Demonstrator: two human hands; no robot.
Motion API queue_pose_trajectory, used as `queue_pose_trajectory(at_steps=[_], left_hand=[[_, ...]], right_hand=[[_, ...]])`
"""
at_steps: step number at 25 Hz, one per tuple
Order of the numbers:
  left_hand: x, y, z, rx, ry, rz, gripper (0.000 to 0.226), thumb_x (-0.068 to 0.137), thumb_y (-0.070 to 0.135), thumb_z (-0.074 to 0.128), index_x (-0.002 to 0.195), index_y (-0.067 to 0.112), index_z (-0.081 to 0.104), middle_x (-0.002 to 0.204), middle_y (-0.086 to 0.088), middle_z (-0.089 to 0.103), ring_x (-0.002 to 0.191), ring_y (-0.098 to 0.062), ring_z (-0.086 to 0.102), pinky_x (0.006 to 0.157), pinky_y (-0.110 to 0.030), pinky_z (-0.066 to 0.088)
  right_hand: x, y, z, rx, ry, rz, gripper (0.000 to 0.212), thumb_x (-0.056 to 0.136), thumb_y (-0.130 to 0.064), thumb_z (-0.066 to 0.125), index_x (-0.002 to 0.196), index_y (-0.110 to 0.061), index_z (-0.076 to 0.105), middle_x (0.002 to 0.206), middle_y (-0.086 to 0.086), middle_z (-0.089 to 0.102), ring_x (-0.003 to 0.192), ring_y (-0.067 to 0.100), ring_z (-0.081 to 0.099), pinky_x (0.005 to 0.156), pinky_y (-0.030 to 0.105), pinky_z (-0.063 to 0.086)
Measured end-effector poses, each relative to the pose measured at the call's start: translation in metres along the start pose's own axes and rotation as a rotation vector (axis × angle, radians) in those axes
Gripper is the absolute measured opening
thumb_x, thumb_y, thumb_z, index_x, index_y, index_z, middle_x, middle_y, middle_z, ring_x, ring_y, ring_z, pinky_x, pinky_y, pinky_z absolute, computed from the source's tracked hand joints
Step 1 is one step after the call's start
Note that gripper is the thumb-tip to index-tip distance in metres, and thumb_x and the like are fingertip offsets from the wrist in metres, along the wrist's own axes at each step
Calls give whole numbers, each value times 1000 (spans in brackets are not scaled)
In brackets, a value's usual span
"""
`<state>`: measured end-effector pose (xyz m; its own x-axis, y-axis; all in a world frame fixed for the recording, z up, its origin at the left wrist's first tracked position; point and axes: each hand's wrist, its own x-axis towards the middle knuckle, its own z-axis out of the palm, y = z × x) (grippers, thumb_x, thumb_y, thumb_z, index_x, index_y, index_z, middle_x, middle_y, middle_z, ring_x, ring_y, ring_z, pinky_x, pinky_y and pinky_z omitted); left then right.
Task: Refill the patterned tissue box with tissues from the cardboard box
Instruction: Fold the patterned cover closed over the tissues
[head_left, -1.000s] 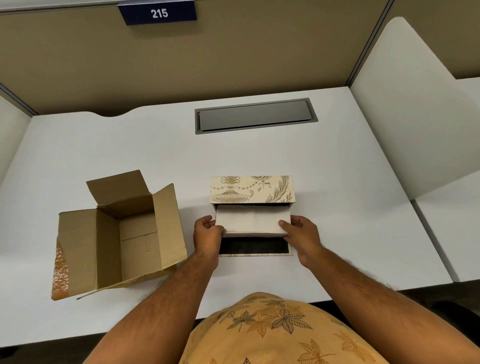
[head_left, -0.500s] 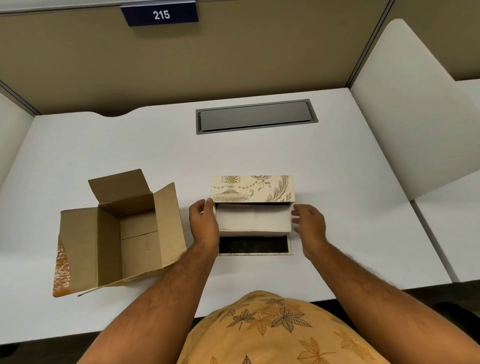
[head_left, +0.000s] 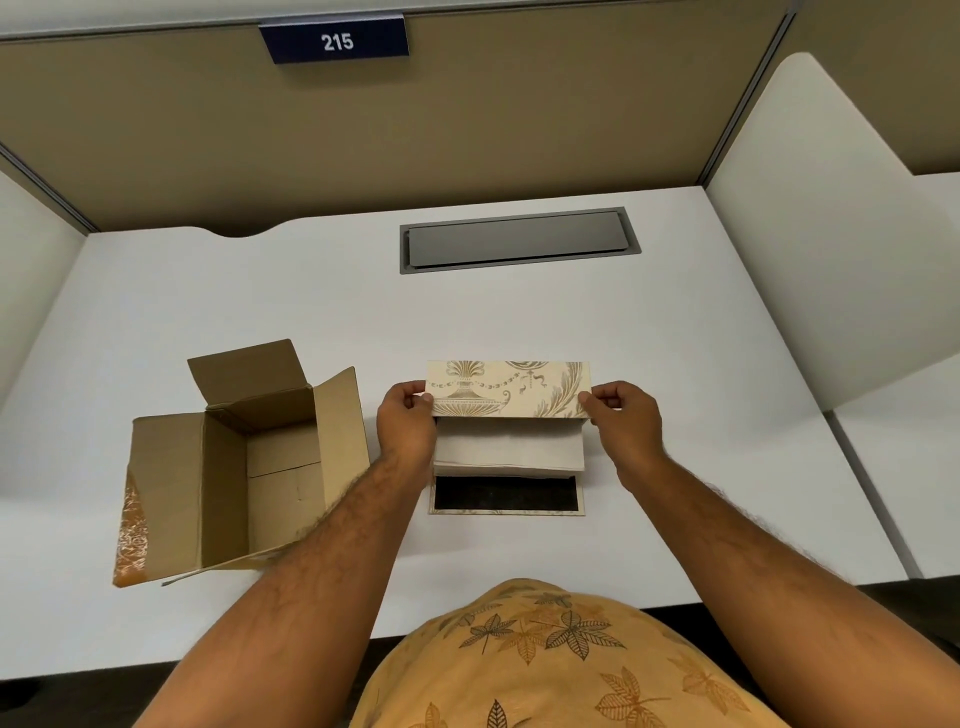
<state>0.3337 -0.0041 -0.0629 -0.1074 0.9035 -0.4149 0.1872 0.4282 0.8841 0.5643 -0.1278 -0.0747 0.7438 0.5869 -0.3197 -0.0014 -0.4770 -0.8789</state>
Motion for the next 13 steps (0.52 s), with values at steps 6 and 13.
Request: queue_pose_trajectory(at_steps=[6, 13], left_hand=[[-15, -10, -12, 26, -24, -6, 21, 104, -3, 49, 113, 11, 64, 105, -3, 67, 95, -17, 62, 70, -16, 50], [-29, -30, -22, 175, -9, 1, 26, 107, 1, 44, 112, 20, 61, 101, 12, 66, 88, -4, 64, 57, -11, 52]], right_hand=[[-10, 5, -20, -4, -113, 9, 14, 87, -15, 85, 95, -9, 75, 91, 7, 74, 85, 23, 70, 80, 35, 58], [-24, 16, -33, -87, -201, 15, 14, 87, -18, 86, 89, -11, 75, 91, 11, 76, 80, 21, 66, 75, 35, 55]])
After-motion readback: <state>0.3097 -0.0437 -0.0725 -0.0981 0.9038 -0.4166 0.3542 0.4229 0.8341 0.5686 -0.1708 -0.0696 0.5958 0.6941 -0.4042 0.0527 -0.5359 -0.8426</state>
